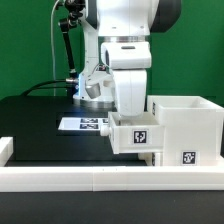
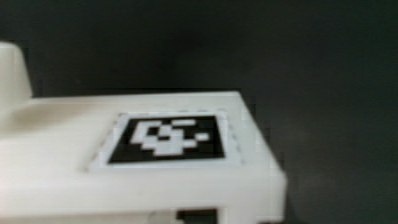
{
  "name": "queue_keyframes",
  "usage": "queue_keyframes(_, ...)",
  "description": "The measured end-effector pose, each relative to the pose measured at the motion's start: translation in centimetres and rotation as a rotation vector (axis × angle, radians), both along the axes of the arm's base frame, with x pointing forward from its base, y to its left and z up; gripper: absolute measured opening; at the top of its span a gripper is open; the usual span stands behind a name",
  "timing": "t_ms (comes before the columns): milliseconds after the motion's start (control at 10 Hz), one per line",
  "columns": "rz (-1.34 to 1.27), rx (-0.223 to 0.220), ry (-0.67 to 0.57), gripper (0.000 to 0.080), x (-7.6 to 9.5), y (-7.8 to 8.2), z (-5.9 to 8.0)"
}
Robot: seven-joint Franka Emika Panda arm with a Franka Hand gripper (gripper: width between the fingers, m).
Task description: Assemble drawer
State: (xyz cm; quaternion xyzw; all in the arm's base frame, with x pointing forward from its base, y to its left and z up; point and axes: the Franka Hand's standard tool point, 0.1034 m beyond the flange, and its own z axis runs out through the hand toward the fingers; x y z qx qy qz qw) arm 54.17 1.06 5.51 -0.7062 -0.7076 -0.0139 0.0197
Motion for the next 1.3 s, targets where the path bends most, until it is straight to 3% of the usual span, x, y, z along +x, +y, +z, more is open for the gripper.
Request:
queue_keyframes(300,-0.029,0.001,-0.019,0.0041,0.2,0.9,0.0)
queue_keyframes(800,-0.038,0.001,-0.017,0.0041,0.2,0.6,0.0)
queue_keyframes(900,-0.039,0.001,-0.018,0.0246,0.2,0.6,0.0)
queue_keyframes(1000,-0.044,0.002,-0.026,0.0246,0.3,0.6,0.1)
queue_keyframes(1200,-0.061,-0.003,-0.047,0.0588,0.8,0.5,1.4)
queue_keyframes(1300,-0.061,-0.007,-0.057,0.0588,1.1,0.4,2.3)
